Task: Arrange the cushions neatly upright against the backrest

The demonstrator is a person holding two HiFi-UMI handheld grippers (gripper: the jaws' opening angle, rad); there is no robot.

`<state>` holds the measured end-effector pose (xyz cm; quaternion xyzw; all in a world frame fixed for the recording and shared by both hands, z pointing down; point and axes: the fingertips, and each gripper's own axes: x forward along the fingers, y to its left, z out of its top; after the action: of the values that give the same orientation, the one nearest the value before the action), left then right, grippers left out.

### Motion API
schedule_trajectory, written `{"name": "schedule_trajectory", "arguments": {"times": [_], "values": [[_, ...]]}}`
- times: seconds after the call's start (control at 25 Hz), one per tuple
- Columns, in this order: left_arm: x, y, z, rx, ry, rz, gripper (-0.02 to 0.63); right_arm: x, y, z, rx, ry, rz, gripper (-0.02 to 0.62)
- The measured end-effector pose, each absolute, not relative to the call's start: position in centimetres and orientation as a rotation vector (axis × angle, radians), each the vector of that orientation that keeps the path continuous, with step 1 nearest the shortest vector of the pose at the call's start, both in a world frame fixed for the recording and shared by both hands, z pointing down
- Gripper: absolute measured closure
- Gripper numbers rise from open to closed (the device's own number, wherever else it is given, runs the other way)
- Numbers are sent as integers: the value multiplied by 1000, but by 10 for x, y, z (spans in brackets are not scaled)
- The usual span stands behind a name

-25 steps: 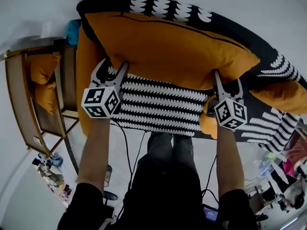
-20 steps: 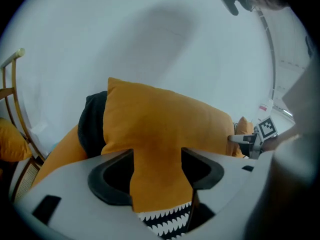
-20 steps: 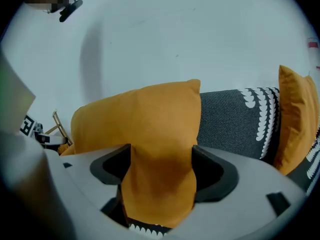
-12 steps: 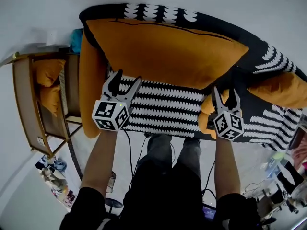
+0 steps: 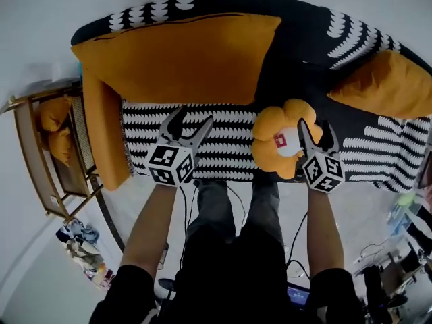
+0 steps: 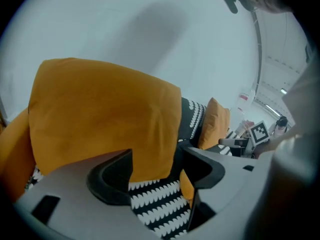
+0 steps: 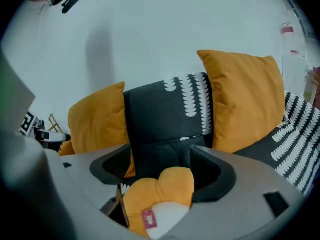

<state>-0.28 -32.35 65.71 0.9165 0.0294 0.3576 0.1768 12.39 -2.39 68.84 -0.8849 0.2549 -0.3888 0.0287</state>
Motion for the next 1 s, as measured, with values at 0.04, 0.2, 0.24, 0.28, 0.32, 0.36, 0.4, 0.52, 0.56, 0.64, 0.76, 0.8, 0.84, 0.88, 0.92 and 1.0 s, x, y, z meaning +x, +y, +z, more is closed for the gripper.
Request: {"name": "schedule_trajectory", "arguments": {"times": [0.04,0.2,0.24,0.28,0.32,0.36,0.4,0.52,0.56,0.64,0.76,0.8,0.84,0.88,0.92,1.0], "values": [[-2,-305,664,2582,97,1033,279,125,-9,692,-2729,798,-1218,213],[3,-240,692,2521,120,1108,276,130,43,713,-2725,870,-1304,213],[3,-226,699,2503,123,1126,275,130,54,719,-2719,891,-1331,213],[3,-213,707,2483,129,1146,275,128,64,726,-2709,910,-1362,213],[2,-201,714,2461,139,1168,275,124,73,734,-2695,928,-1397,213],[1,-189,722,2436,152,1194,273,120,81,743,-2675,947,-1435,213],[1,-180,731,2410,163,1223,270,115,87,753,-2650,966,-1476,213],[1,-158,761,2346,178,1298,264,98,99,788,-2546,1029,-1614,213],[2,-153,771,2331,181,1314,259,91,100,800,-2500,1046,-1658,213],[3,-145,789,2304,190,1338,250,77,101,821,-2416,1065,-1724,209],[6,-135,811,2288,210,1393,230,60,103,845,-2352,1051,-1789,174],[8,-132,818,2288,220,1410,226,57,106,851,-2340,1024,-1804,169],[10,-129,824,2285,229,1424,225,55,108,857,-2331,988,-1815,169],[12,-127,828,2279,236,1435,225,53,110,861,-2325,952,-1820,167],[12,-125,832,2270,242,1444,225,51,111,864,-2322,922,-1820,169],[13,-122,836,2249,257,1462,225,49,113,867,-2325,878,-1812,167]]}}
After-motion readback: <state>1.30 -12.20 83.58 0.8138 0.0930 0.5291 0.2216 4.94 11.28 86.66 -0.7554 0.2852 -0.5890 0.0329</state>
